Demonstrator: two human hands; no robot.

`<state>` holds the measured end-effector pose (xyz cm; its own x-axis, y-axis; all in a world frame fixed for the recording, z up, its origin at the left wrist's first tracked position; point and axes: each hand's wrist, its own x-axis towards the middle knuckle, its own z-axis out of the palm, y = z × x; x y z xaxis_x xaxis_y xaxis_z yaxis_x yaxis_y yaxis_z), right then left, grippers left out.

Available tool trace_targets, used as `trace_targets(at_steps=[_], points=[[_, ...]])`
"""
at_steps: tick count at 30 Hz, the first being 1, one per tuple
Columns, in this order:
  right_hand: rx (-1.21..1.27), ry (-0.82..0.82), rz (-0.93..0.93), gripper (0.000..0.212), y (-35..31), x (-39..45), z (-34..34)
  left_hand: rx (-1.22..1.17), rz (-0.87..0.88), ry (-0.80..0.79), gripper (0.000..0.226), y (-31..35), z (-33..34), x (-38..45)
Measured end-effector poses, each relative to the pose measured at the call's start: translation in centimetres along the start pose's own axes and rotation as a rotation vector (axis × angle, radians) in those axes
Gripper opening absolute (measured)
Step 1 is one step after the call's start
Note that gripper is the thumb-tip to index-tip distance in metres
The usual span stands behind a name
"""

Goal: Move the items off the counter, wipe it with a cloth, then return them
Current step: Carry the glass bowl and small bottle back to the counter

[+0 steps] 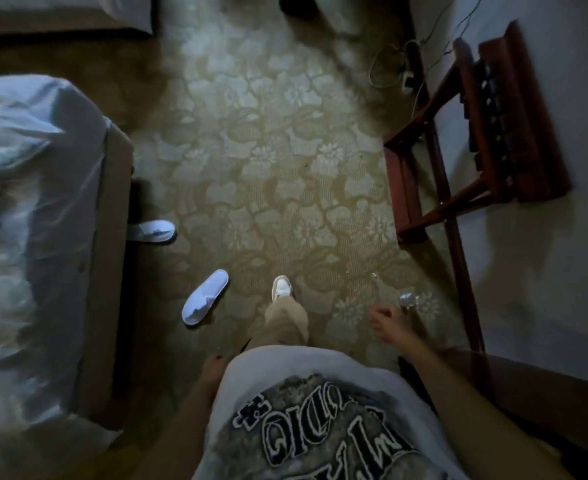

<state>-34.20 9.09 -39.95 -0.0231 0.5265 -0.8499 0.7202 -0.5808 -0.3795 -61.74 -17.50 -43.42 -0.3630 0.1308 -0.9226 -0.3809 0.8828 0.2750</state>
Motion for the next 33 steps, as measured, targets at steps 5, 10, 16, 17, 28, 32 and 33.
trace_targets(at_steps=[5,10,16,17,28,32,33], points=[[-0.007,0.07,0.139,0.02,-6.0,2.1,-1.4,0.065,0.159,-0.023,0.026,22.9,-4.9,3.0],[0.0,0.058,0.141,0.012,-16.2,5.8,-1.8,0.095,0.392,-0.007,0.018,40.0,-8.8,7.1],[-0.101,0.01,0.075,0.03,-33.7,17.0,-0.7,0.012,0.218,-0.037,0.02,49.7,-11.5,13.4],[-0.13,-0.018,0.06,0.029,-37.6,18.9,-0.4,-0.055,0.134,-0.024,0.018,50.5,-12.2,14.2],[-0.054,-0.168,-0.324,0.027,-81.3,31.4,0.4,-0.322,-0.183,0.098,0.039,66.3,-18.2,20.1],[-0.062,-0.161,-0.262,0.022,-87.9,37.3,0.6,-0.274,-0.13,0.056,0.035,77.2,-19.9,26.0],[-0.078,-0.137,-0.203,0.02,-88.5,38.8,0.3,-0.259,-0.122,0.041,0.029,80.5,-20.5,27.4]])
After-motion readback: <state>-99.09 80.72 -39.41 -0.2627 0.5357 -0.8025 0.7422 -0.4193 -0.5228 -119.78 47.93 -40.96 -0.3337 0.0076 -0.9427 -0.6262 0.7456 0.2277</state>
